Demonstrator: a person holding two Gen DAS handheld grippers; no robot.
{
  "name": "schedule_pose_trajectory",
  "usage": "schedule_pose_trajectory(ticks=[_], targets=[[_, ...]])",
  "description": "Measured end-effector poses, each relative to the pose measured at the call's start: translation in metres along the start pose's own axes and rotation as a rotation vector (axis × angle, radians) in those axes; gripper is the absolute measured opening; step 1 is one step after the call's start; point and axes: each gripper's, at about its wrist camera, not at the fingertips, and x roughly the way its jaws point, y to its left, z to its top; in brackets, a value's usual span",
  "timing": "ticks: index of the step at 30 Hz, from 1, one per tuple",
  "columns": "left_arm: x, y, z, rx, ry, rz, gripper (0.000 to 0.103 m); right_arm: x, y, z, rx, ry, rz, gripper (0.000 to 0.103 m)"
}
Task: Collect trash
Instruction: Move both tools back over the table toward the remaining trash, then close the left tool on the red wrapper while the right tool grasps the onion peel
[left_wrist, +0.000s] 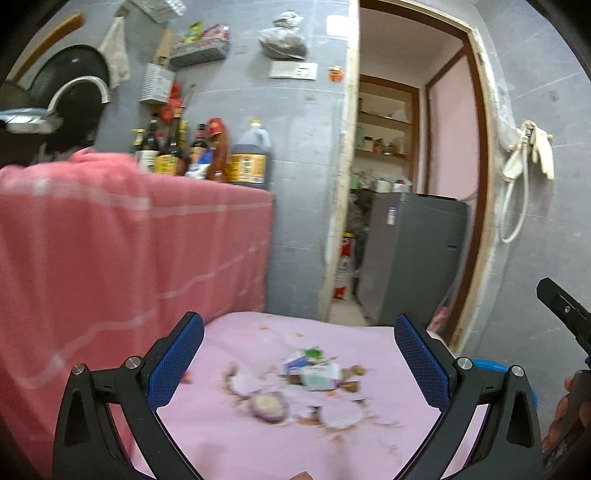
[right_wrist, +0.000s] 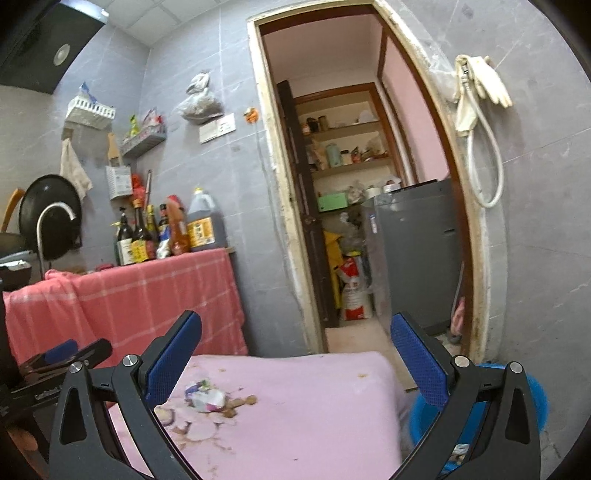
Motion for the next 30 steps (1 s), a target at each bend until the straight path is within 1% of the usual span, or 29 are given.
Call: schedule_pose_trajectory(ticks=[2, 8, 13, 17, 21, 28, 30], targets=[[-0.002, 0.012, -0.007, 0.002, 0.001, 0.040, 0.101, 0.007, 0.008, -0.005, -0.007, 0.018, 0.018, 0.103], [-0.003, 0.038, -0.028, 0.021, 0.026, 0.122, 0.101, 0.028, 0.030, -0.024, -0.030, 0.081, 0.068, 0.103], [0.003, 0.056, -0.043, 0.030, 0.064, 0.166, 0.101, 0.046, 0.044, -0.038, -0.064, 0.147, 0.110, 0.103], [0.012, 0.063, -0.050, 0.051, 0.098, 0.175, 0.101, 0.062, 0.053, -0.048, -0.082, 0.207, 0.149, 0.103], [0.021, 0.063, -0.054, 0.075, 0.127, 0.182, 0.101, 0.077, 0.060, -0.056, -0.095, 0.249, 0.172, 0.103], [0.042, 0.073, -0.060, 0.047, 0.214, 0.217, 0.101, 0.093, 0.064, -0.066, -0.106, 0.297, 0.197, 0.103], [0.044, 0.076, -0.059, 0.032, 0.222, 0.230, 0.101, 0.098, 0.063, -0.068, -0.100, 0.321, 0.201, 0.103]])
